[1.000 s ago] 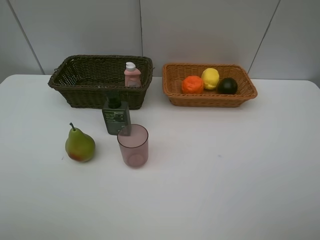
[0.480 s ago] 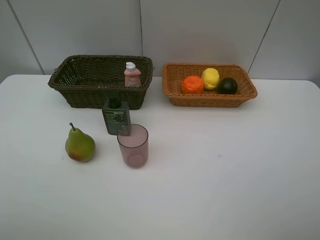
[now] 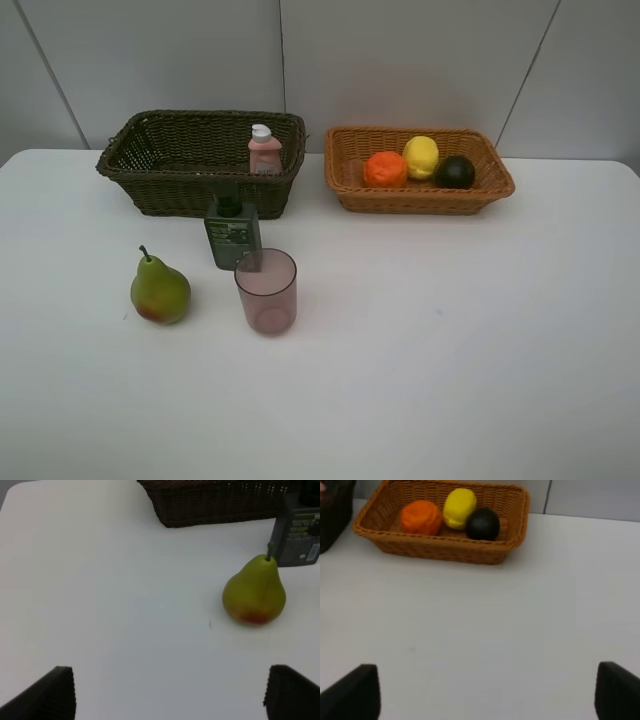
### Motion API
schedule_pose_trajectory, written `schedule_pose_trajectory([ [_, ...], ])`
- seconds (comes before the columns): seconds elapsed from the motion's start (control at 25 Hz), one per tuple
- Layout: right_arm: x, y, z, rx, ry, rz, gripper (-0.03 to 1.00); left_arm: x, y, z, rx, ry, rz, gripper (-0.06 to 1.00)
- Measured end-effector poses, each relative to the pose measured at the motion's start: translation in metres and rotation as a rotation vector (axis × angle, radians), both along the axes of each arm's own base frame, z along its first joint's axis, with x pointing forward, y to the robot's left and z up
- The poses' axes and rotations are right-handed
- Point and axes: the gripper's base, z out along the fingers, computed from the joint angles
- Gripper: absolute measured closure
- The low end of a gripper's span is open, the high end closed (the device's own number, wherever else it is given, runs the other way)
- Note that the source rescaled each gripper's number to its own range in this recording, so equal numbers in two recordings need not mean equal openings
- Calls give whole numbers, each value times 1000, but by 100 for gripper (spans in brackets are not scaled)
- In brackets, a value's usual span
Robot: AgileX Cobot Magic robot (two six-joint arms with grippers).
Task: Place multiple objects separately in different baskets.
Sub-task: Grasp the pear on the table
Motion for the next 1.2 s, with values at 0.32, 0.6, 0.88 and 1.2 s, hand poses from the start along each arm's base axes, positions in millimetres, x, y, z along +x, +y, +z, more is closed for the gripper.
schedule_pose_trajectory([
  [0.32, -2, 0, 0, 0, 0, -184, 9, 0, 0, 0, 0, 0, 0, -6],
  [0.6, -2, 0, 0, 0, 0, -223, 9, 0, 0, 0, 0, 0, 0, -6],
  [0.88, -2, 0, 0, 0, 0, -223, 9, 0, 0, 0, 0, 0, 0, -6],
  [1.2, -2, 0, 0, 0, 0, -223, 9, 0, 0, 0, 0, 0, 0, -6],
])
